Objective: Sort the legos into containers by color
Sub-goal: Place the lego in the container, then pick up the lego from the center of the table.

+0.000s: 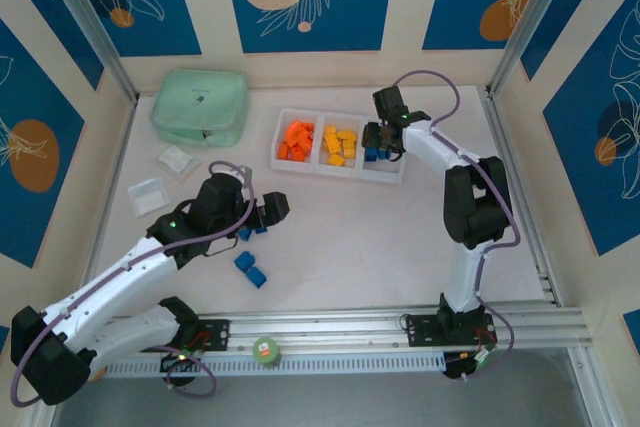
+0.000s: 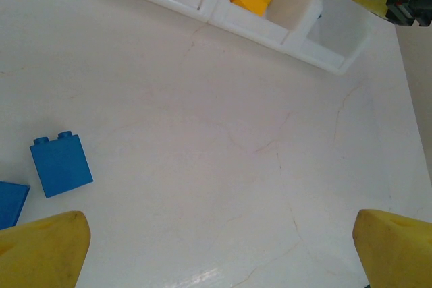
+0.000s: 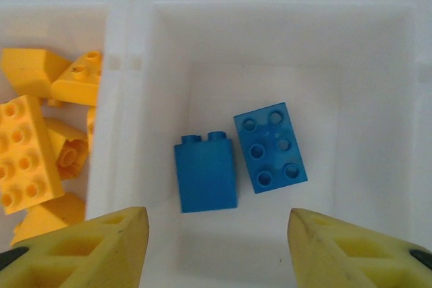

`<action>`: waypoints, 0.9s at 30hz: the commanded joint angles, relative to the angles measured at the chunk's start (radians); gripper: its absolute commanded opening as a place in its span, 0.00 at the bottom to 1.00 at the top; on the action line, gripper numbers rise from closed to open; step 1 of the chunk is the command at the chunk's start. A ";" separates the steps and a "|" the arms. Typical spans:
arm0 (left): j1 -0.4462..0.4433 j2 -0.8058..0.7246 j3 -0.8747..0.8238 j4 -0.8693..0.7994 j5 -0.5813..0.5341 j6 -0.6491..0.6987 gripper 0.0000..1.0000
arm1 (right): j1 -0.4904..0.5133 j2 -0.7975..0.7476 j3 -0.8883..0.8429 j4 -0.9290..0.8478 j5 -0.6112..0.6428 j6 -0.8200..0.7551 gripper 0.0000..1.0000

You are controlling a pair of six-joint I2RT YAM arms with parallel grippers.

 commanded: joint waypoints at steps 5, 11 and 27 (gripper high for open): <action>0.026 -0.073 0.015 -0.063 -0.006 0.043 0.99 | 0.117 -0.193 -0.141 -0.015 -0.049 0.020 0.60; 0.039 -0.142 0.000 -0.150 -0.038 0.048 0.99 | 0.266 -0.245 -0.215 -0.017 -0.068 0.076 0.64; 0.043 -0.356 -0.025 -0.397 -0.129 0.016 0.99 | 0.591 -0.002 -0.044 0.051 -0.109 0.217 0.71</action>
